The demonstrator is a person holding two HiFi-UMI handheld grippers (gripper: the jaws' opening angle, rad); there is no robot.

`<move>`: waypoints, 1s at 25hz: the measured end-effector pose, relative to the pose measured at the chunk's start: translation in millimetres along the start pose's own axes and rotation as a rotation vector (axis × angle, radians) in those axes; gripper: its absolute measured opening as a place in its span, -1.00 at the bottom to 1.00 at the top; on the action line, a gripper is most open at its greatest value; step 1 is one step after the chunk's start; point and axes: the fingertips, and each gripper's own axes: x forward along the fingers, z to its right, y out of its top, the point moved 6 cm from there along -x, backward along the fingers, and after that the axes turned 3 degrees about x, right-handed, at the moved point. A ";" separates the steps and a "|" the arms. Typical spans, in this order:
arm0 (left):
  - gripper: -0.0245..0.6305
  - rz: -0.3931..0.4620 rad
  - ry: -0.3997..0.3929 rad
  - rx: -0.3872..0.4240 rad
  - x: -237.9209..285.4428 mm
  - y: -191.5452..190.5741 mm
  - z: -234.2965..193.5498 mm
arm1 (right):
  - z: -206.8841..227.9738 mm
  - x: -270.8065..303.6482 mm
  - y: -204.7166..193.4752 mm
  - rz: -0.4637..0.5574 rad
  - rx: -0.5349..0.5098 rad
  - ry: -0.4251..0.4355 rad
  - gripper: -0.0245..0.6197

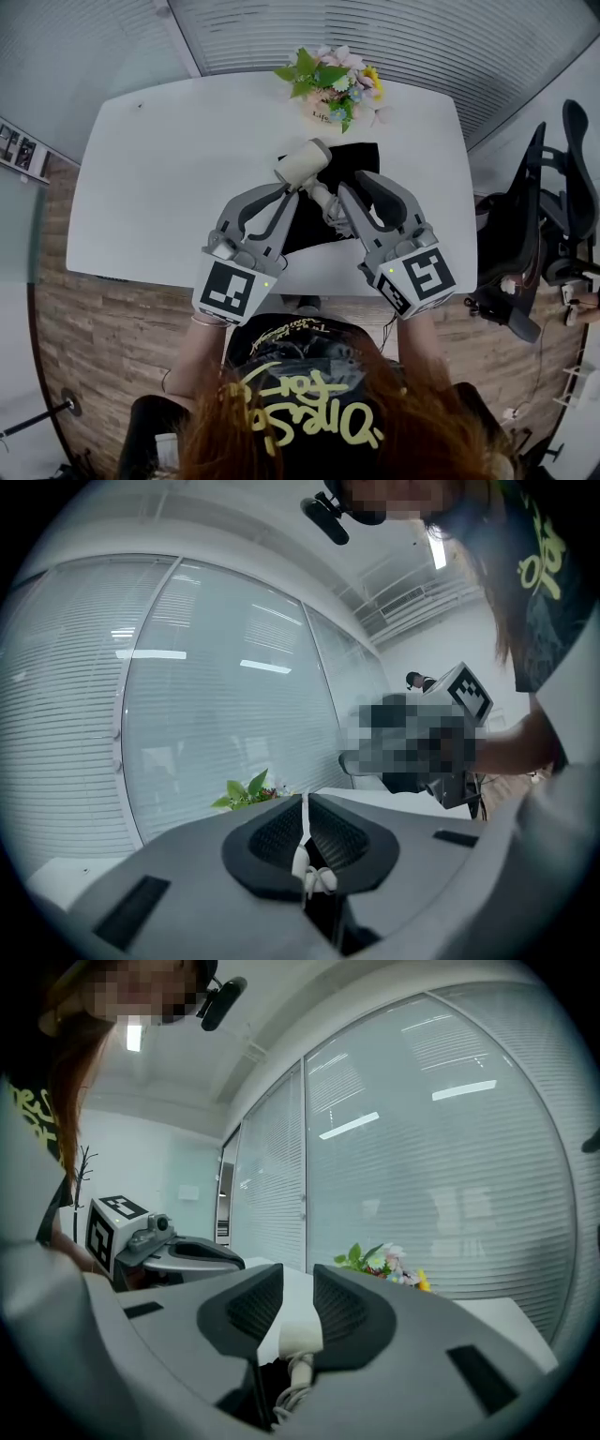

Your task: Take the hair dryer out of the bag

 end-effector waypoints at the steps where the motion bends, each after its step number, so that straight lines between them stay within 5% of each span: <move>1: -0.89 0.009 0.002 -0.007 -0.5 2.1 0.8 | -0.4 -1.6 1.7 0.008 -0.006 -0.003 -0.64; 8: -0.95 0.058 -0.024 -0.036 -0.9 12.6 10.5 | -1.5 -8.7 5.8 0.043 0.014 -0.001 -0.91; 25: -0.95 0.068 -0.015 -0.058 -1.2 19.1 8.4 | -2.1 -12.3 5.0 0.038 -0.040 -0.024 -0.92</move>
